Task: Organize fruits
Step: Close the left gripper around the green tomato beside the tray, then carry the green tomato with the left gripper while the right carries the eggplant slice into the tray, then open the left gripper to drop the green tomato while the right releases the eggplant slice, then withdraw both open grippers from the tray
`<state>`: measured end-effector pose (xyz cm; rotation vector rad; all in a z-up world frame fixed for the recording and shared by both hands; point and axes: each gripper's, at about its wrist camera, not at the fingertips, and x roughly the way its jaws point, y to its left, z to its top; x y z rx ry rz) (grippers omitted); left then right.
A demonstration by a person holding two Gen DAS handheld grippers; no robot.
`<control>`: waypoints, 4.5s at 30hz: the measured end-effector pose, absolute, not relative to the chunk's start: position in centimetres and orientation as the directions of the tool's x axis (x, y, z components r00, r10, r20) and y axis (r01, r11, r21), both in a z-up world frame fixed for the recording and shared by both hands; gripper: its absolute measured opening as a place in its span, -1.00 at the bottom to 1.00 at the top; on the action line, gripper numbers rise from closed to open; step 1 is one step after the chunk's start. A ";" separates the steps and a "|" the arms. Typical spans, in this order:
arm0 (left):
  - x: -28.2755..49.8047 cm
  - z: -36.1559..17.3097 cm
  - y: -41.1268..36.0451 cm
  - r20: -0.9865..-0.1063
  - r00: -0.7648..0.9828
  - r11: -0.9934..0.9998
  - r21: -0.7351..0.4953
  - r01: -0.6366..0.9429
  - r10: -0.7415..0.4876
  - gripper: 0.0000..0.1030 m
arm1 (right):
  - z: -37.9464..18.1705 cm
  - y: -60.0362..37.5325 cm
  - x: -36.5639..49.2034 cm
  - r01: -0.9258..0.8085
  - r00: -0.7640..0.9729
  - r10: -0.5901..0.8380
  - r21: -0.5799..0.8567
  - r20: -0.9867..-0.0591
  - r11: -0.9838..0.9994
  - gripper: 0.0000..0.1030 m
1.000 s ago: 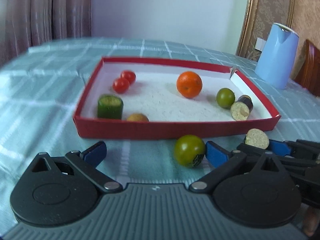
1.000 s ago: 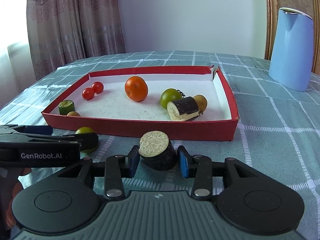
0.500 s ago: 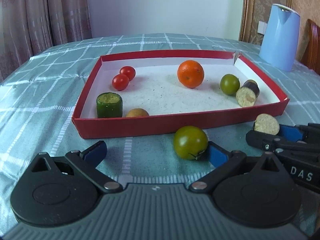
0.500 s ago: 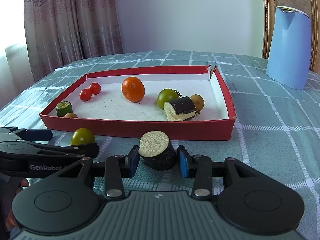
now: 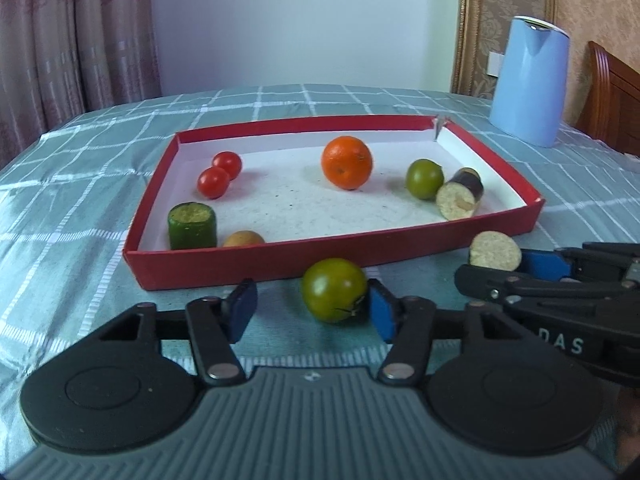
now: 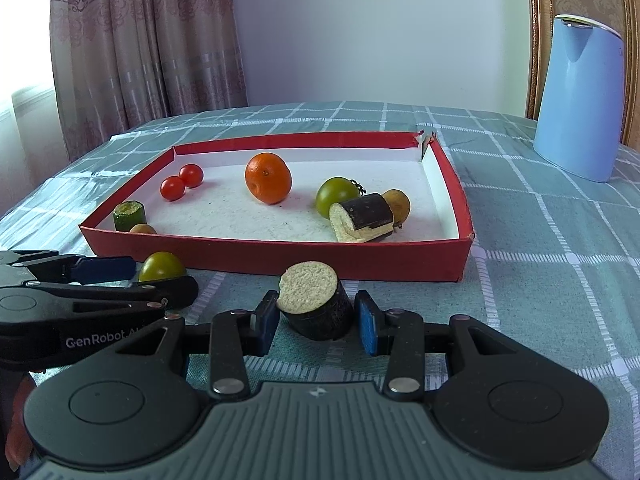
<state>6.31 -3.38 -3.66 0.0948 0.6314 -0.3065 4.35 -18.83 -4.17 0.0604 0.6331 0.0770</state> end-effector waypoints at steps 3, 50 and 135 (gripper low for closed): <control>6.1 -3.7 -3.8 -0.592 0.764 0.947 0.004 0.321 -0.257 -0.08 | -4.2 -18.8 4.3 -0.053 0.804 0.090 0.080 -0.588 0.995 -0.23; 6.2 -0.9 -3.3 -0.511 0.823 0.950 0.038 0.310 -0.248 -0.42 | -2.4 -18.3 3.0 -0.046 0.894 0.061 0.044 -0.444 0.998 -0.22; 17.5 -2.2 -2.0 -0.577 0.816 0.997 0.015 0.070 -0.048 0.82 | -3.0 -13.6 13.4 -0.046 0.847 -0.021 -0.112 -0.532 0.993 0.39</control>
